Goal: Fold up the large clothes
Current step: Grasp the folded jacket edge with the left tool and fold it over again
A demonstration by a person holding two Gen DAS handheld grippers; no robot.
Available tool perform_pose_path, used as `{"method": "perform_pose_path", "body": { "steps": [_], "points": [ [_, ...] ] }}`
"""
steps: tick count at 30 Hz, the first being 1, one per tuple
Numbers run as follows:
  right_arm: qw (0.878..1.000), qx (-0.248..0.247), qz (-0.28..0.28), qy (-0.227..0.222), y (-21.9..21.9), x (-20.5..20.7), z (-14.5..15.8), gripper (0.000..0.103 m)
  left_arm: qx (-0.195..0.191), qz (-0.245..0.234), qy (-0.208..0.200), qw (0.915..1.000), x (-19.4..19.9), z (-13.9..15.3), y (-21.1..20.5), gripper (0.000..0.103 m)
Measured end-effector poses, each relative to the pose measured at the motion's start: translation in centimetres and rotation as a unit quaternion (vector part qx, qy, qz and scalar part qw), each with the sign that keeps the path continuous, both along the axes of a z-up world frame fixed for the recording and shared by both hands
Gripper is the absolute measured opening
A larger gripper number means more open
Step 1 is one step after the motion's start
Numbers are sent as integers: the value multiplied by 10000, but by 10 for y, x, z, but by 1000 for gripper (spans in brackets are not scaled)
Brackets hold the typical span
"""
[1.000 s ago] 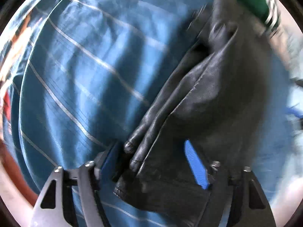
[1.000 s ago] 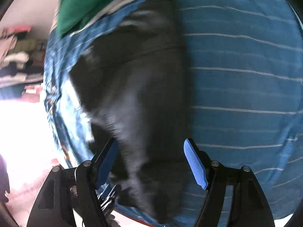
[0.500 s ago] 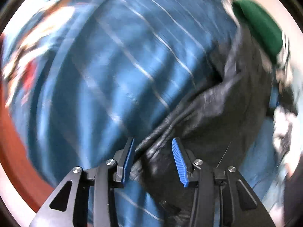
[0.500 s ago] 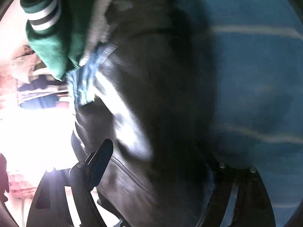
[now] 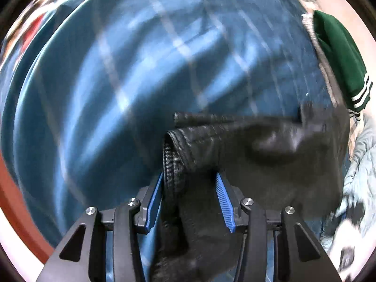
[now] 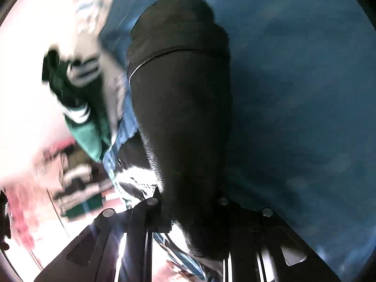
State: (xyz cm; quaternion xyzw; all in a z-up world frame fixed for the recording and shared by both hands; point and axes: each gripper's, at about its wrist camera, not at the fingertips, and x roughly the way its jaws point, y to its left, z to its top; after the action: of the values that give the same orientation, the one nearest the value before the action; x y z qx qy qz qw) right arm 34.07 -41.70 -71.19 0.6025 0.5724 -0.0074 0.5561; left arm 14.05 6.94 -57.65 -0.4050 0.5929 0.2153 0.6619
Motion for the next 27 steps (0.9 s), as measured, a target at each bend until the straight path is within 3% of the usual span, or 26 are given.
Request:
{"method": "perform_pose_path", "body": {
  "steps": [2, 4, 5, 7, 9, 11, 14, 16, 18, 19, 20, 21, 23, 24, 25, 27],
  "points": [
    [9993, -170, -150, 296, -12, -35, 7, 17, 156, -230, -60, 9996, 13, 4, 3, 43],
    [9966, -441, 41, 692, -22, -64, 9, 21, 357, -564, -125, 9977, 30, 11, 11, 44],
    [9927, -634, 354, 958, -27, -73, 5, 25, 377, -666, -151, 9970, 33, 13, 15, 44],
    [9863, -780, 743, 1251, -41, -84, 2, 44, 423, -852, -225, 9952, 37, 21, 16, 42],
    [9829, -794, 1073, 1269, -47, -86, 7, 51, 431, -1047, -283, 9932, 40, 32, 20, 42],
    [9704, -1280, 1584, 1301, -49, -84, 27, 64, 449, -1210, -301, 9912, 46, 37, 17, 42],
    [9437, -2023, 2391, 1066, -42, -71, 72, 64, 533, -1531, -296, 9863, 46, 40, 1, 42],
    [9306, -2352, 2748, 564, -31, -51, 97, 64, 601, -1654, -247, 9841, 54, 33, -19, 42],
    [9156, -2507, 3143, -96, -14, -19, 114, 65, 942, -1717, -236, 9803, 59, 29, -24, 38],
    [9045, -2598, 3354, -435, 0, 4, 120, 70, 1097, -1692, -241, 9792, 62, 29, -26, 31],
    [8937, -2660, 3536, -739, 11, 24, 123, 73, 1252, -1630, -264, 9783, 62, 29, -23, 10],
    [8789, -2732, 3747, -1118, 29, 47, 123, 77, 1315, -1580, -301, 9782, 65, 28, -24, 5],
    [8363, -2803, 4338, -1839, 65, 86, 117, 77, 1245, -1491, -419, 9801, 64, 28, -21, 5],
    [8187, -2825, 4596, -1967, 80, 99, 111, 77, 1234, -1444, -470, 9807, 62, 32, -18, 5],
    [7975, -2835, 4930, -2013, 101, 115, 100, 77, 1229, -1435, -486, 9808, 62, 33, -17, 5],
    [7702, -2697, 5475, -1854, 129, 134, 79, 77, 1254, -1414, -529, 9806, 62, 35, -15, 5]
  ]
}}
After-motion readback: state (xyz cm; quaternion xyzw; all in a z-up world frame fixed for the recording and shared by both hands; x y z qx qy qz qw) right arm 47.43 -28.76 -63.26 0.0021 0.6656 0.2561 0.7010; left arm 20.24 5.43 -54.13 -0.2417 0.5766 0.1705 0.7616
